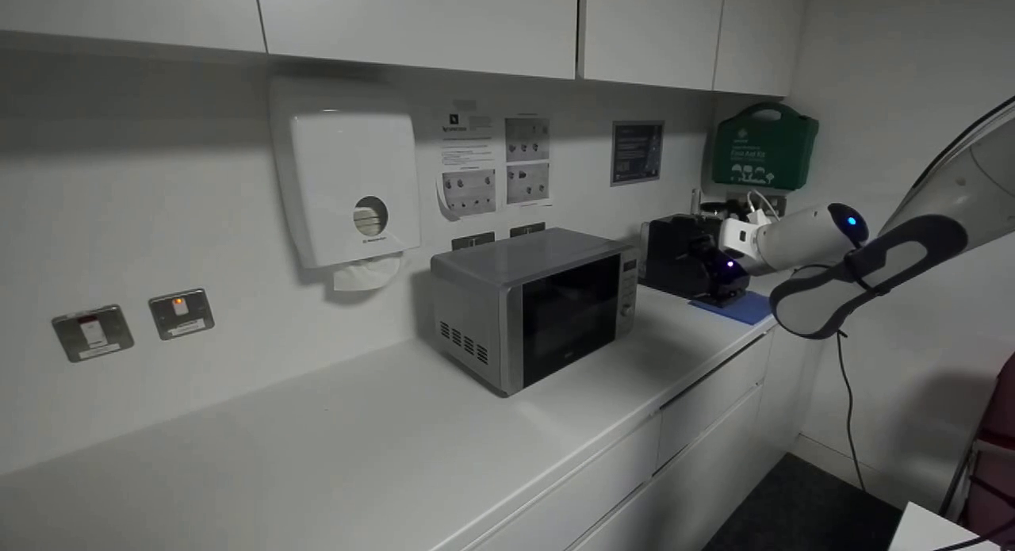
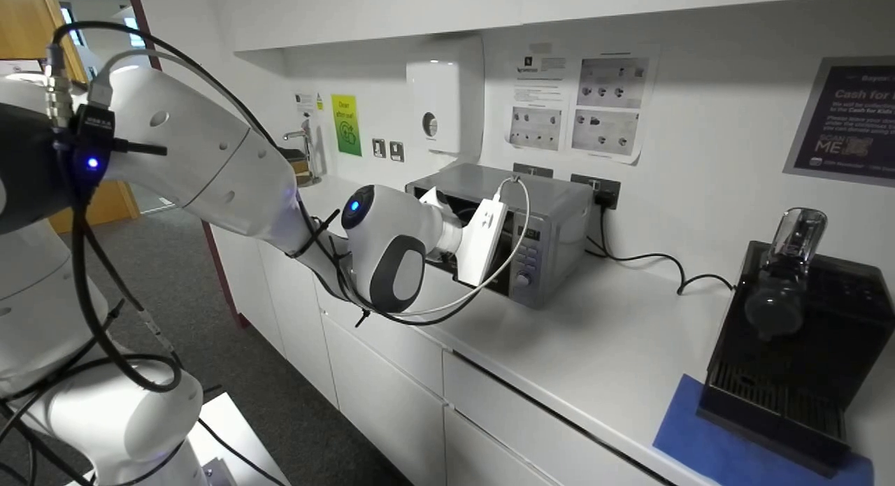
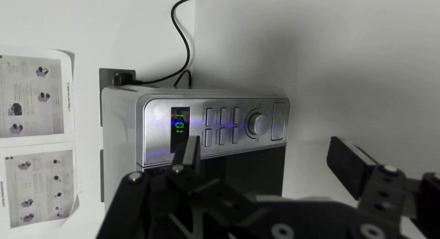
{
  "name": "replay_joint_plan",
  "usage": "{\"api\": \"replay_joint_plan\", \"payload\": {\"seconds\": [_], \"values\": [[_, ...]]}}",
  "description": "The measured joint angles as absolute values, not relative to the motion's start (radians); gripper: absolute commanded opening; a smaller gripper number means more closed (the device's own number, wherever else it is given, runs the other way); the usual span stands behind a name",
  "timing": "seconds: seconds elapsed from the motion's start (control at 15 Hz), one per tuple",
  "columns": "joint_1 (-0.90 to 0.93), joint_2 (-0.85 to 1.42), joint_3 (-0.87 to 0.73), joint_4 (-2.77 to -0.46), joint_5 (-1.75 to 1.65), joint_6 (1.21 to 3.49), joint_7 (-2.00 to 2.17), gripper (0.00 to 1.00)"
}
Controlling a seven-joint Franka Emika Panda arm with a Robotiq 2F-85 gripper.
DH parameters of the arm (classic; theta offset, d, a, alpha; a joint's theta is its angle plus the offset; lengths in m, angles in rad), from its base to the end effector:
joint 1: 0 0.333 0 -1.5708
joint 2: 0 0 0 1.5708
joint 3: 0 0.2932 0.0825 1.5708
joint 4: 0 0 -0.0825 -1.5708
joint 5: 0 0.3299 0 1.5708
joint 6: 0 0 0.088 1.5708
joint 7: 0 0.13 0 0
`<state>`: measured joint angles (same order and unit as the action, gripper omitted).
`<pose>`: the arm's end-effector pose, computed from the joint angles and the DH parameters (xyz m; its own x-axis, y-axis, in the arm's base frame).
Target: Press a button on the top right side of the microwave
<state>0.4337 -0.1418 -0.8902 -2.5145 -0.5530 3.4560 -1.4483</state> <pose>0.4532 -0.1603 0.4409 0.0958 0.9843 -0.1480 0.5385 0.0738 0.8394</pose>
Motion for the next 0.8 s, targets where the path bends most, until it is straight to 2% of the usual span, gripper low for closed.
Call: {"api": "replay_joint_plan", "payload": {"seconds": [0.13,0.2,0.67,0.8], "values": [[0.452,-0.149,-0.927,-2.515,-0.639,3.456,-1.469,0.66],[0.468,-0.155,-0.953,-2.515,-0.682,3.456,-1.478,0.55],[0.669,-0.268,-1.214,-2.468,-0.772,3.458,-1.613,0.01],[0.773,-0.319,-1.322,-2.426,-0.762,3.458,-1.675,0.0]]}}
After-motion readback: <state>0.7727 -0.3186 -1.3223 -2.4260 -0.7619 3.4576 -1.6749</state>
